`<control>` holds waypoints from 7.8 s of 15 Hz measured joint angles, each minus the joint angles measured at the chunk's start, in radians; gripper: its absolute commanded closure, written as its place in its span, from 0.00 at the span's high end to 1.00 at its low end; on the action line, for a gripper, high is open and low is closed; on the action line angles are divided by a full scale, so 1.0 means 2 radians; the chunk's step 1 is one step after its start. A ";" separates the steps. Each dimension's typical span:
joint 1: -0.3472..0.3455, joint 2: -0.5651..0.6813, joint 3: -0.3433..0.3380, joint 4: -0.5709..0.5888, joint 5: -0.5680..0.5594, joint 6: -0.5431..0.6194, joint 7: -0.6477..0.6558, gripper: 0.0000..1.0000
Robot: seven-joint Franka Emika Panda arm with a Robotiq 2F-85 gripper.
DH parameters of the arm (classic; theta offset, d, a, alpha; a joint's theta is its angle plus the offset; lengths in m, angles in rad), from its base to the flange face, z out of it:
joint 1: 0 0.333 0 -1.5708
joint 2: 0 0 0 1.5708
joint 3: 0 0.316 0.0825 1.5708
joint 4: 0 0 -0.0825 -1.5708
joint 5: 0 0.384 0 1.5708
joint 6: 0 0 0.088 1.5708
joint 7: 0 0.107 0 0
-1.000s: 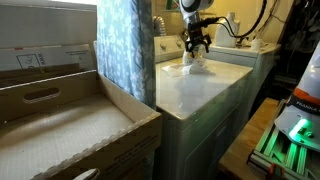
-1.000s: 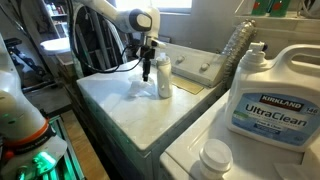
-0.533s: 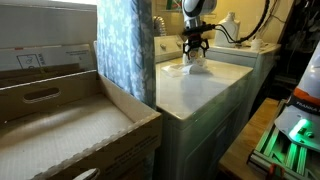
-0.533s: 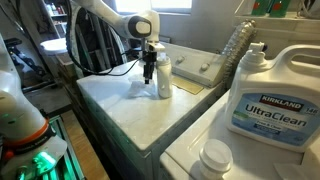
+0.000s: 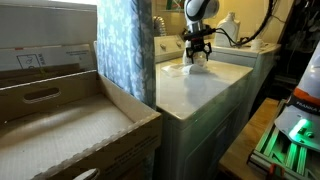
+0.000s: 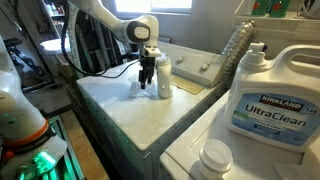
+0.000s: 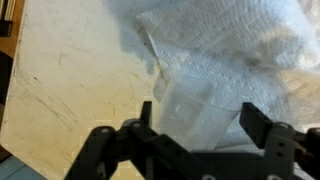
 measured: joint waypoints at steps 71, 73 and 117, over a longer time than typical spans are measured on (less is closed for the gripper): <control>-0.110 -0.121 -0.048 0.057 -0.470 -0.040 0.141 0.44; -0.114 -0.111 -0.053 0.081 -0.496 -0.010 0.177 0.44; -0.149 0.024 -0.076 0.131 -0.912 0.048 0.598 0.44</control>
